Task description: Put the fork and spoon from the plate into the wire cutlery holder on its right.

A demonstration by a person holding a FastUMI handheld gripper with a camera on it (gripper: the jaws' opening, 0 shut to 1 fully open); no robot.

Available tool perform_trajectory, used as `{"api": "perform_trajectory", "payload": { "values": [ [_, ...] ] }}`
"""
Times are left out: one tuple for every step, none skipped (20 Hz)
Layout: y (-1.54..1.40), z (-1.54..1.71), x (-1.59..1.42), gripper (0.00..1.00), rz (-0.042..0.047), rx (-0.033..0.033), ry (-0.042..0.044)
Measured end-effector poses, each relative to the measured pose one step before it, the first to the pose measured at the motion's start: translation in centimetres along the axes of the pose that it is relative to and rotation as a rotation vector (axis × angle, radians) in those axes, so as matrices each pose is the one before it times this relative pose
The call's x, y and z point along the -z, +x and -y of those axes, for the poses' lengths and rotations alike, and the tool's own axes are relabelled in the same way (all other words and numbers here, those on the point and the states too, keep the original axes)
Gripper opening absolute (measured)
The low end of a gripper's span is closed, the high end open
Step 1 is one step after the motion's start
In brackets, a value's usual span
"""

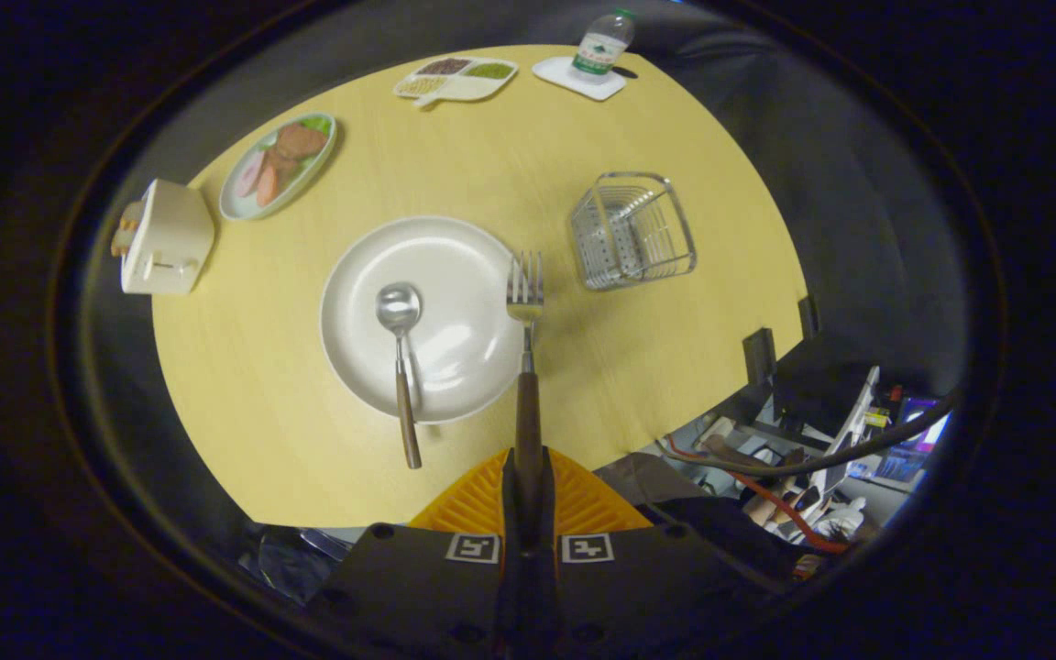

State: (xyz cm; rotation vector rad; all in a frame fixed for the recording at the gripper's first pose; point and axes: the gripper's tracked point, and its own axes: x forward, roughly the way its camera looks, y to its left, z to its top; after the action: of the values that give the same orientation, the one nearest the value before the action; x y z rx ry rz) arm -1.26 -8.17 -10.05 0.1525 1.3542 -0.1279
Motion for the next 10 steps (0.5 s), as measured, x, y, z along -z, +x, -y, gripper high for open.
{"api": "perform_trajectory", "payload": {
  "values": [
    [-0.740,0.631,-0.700,0.11,0.01182,-0.00238,0.02235],
    [-0.586,0.851,-0.728,0.11,0.00425,0.00365,0.02267],
    [-0.283,0.793,-0.697,0.11,0.00234,0.00390,0.02012],
    [-0.033,0.765,-0.739,0.11,-0.00351,0.00357,0.01544],
    [0.307,0.722,-0.600,0.11,-0.00569,0.00405,0.00840],
    [0.407,0.674,-0.623,0.10,-0.00964,0.00838,-0.00133],
    [0.540,0.710,-0.421,0.10,-0.01510,0.01183,-0.00583],
    [0.638,0.518,-0.420,0.10,-0.01807,0.00969,-0.00770],
    [0.852,0.198,-0.397,0.11,-0.01912,0.00363,-0.00429],
    [0.926,0.028,-0.408,0.11,-0.02270,-0.00438,-0.00082]
  ]
}}
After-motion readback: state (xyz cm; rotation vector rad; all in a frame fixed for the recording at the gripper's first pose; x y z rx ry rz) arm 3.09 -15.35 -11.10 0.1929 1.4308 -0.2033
